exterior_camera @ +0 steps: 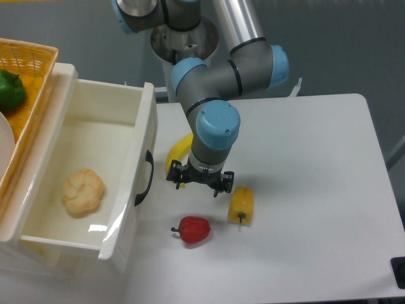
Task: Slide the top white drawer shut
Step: 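Lower the gripper beside the drawer front near its black handle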
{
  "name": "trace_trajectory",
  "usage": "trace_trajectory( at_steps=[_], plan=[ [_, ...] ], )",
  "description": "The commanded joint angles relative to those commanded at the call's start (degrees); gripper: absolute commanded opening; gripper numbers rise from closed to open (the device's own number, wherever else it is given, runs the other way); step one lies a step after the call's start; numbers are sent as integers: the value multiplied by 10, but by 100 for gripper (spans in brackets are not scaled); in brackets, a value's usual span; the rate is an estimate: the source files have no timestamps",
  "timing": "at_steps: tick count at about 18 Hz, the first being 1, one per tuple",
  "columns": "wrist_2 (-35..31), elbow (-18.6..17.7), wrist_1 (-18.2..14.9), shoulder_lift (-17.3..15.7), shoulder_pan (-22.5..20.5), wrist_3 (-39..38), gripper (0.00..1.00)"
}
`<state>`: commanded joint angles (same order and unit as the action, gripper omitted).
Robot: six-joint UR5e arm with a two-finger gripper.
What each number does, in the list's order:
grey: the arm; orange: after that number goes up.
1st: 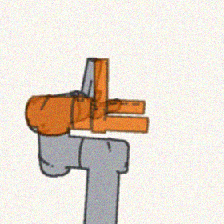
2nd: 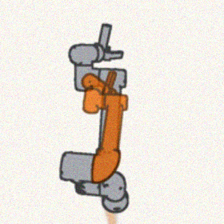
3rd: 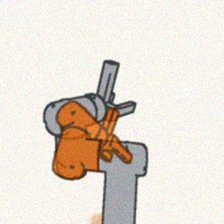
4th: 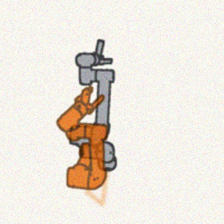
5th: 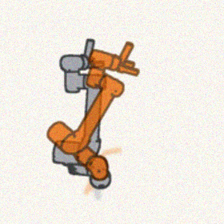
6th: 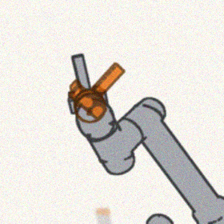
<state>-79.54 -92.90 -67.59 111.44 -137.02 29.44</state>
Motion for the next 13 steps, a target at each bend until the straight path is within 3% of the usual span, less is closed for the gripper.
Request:
trace_trajectory(
  at_steps=[13],
  plan=[
    [5,13,0,9,15,-1,100]
  ],
)
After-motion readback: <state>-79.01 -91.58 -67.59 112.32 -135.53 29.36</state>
